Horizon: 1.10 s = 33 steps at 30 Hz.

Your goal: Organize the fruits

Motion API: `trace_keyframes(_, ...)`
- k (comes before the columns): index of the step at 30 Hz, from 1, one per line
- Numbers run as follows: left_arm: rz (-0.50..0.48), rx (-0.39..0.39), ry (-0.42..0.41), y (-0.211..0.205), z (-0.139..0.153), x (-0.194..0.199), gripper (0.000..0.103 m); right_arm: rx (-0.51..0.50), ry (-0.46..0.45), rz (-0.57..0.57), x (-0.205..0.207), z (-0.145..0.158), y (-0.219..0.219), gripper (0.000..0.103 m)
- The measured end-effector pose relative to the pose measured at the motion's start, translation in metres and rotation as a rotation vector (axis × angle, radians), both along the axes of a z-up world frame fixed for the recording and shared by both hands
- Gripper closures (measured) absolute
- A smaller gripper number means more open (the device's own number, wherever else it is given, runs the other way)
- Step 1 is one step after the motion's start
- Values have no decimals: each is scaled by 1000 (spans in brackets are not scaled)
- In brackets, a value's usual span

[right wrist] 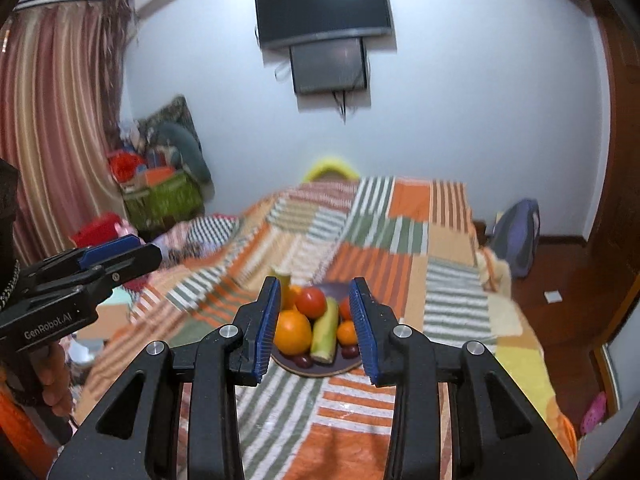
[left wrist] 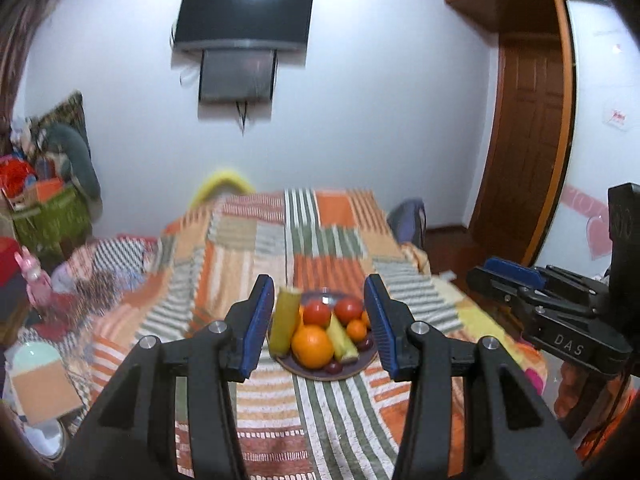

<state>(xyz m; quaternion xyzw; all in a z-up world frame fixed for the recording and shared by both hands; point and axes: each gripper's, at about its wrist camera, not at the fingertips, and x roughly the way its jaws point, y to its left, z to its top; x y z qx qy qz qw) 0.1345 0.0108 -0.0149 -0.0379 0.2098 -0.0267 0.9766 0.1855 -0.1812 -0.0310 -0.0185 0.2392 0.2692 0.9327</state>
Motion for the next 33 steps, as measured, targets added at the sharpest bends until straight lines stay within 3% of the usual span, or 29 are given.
trace_keyframes(7, 4, 31, -120, -8, 32, -48, 56, 64, -123, -8, -42, 33, -7, 69)
trace_keyframes(11, 6, 25, -151, -10, 40, -65, 40, 87, -175, -19, -58, 42, -10, 60)
trace_keyframes(13, 9, 18, -160, -10, 42, -72, 37, 99, -193, -20, -64, 44, -11, 57)
trace_keyframes(15, 9, 18, -167, -9, 45, -78, 33, 109, -204, -28, -67, 44, -12, 46)
trace_keyframes(17, 21, 26, -178, -10, 45, -82, 22, 121, -214, -40, -68, 43, -14, 33)
trace_keyframes(20, 30, 36, -190, -10, 45, -87, 13, 116, -236, -61, -74, 43, -14, 24)
trace_keyframes(26, 46, 54, -200, -14, 43, -95, 4, 105, -278, -113, -82, 43, -15, 0)
trace_keyframes(33, 50, 51, -198, -14, 40, -98, 1, 89, -291, -134, -88, 42, -15, 0)
